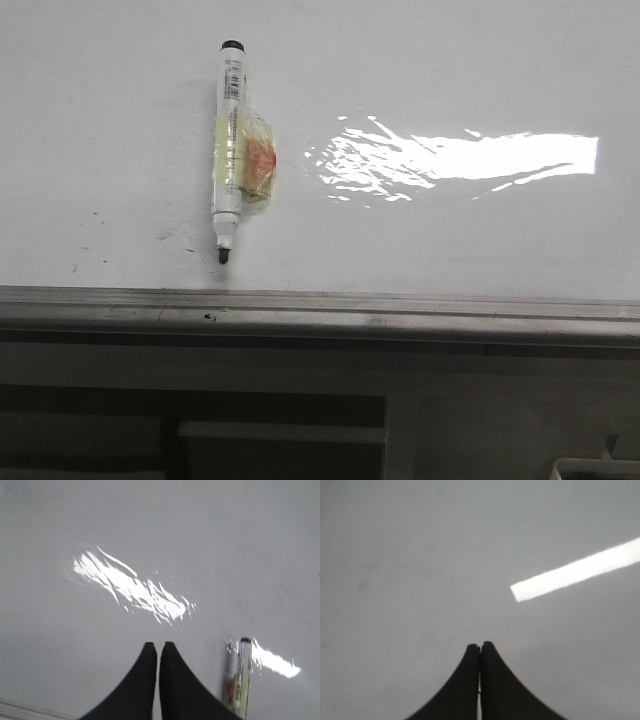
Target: Write number 5 on whiteboard
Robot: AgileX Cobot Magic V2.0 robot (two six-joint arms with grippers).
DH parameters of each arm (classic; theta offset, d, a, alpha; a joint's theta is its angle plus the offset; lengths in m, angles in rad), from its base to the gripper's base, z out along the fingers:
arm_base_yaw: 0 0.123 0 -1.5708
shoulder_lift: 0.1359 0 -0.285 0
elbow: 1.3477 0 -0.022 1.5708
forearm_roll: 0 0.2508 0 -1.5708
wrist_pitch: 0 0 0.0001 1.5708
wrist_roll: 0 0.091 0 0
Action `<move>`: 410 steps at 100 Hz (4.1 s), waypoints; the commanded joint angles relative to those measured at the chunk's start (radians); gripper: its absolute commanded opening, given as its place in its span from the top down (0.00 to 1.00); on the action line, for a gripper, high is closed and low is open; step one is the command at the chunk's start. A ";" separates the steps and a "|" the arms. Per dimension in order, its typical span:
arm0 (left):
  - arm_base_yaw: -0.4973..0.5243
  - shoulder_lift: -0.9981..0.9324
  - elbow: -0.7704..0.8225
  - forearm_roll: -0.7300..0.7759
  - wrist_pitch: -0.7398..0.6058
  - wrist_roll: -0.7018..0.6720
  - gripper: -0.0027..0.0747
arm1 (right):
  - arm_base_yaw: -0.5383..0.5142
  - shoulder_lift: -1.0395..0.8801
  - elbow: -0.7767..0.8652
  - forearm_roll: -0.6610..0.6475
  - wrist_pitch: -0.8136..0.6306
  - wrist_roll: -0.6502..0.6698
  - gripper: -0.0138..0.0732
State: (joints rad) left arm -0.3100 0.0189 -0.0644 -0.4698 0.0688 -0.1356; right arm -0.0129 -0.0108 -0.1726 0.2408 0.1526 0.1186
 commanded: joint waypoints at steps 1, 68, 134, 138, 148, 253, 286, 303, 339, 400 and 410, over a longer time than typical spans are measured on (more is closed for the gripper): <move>0.004 0.088 -0.112 0.100 0.070 0.013 0.99 | 0.007 0.029 -0.076 -0.021 0.019 -0.025 0.89; -0.223 0.863 -0.568 -0.078 0.315 0.385 0.55 | 0.231 0.346 -0.340 -0.021 0.258 -0.288 0.40; -0.535 1.216 -0.573 -0.265 -0.141 0.383 0.56 | 0.232 0.347 -0.340 -0.021 0.258 -0.290 0.40; -0.535 1.223 -0.573 -0.265 -0.141 0.383 0.56 | 0.232 0.347 -0.340 -0.021 0.258 -0.290 0.40; -0.535 1.241 -0.573 -0.265 -0.143 0.383 0.56 | 0.232 0.347 -0.340 -0.021 0.258 -0.290 0.40; -0.540 1.068 -0.573 0.375 0.088 0.394 0.99 | 0.513 0.503 -0.393 -0.003 0.293 -0.481 0.41; -0.689 0.966 -0.573 0.460 0.167 0.642 0.99 | 0.865 0.729 -0.447 0.006 0.166 -0.604 0.41; -0.735 0.966 -0.573 0.460 0.158 0.660 0.99 | 0.960 0.820 -0.447 0.006 0.098 -0.604 0.39; -0.736 0.963 -0.573 0.460 0.136 0.661 0.99 | 0.972 0.869 -0.447 0.006 -0.052 -0.604 0.39; -0.826 0.963 -0.573 0.460 0.040 0.662 0.99 | 0.972 0.971 -0.527 0.006 -0.033 -0.604 0.40; -0.826 0.963 -0.573 0.460 0.040 0.662 0.99 | 0.972 0.993 -0.528 0.006 -0.026 -0.604 0.40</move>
State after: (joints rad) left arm -1.1241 1.0007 -0.6059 -0.0079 0.1876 0.5290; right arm 0.9614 0.9734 -0.6647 0.2442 0.1746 -0.4782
